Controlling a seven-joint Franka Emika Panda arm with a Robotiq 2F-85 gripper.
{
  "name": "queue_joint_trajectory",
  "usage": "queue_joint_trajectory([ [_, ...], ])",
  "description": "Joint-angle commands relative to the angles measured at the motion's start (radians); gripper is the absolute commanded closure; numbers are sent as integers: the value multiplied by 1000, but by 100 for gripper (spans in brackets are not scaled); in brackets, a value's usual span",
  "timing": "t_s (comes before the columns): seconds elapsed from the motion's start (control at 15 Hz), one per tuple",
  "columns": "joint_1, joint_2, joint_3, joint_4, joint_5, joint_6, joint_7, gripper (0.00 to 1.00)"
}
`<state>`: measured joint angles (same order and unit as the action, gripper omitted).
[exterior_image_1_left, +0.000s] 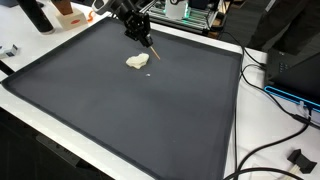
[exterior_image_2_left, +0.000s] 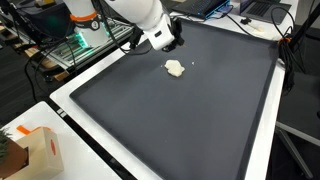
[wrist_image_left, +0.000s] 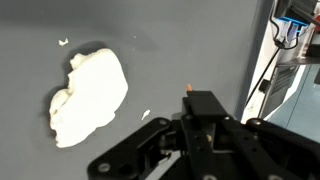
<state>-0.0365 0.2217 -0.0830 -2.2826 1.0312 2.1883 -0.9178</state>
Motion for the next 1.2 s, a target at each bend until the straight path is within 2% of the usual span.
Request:
queue_joint_trajectory([
  [0.0, -33, 51, 24, 41, 54, -16, 3, 97],
  [1.13, -46, 77, 22, 76, 226, 17, 11, 97],
])
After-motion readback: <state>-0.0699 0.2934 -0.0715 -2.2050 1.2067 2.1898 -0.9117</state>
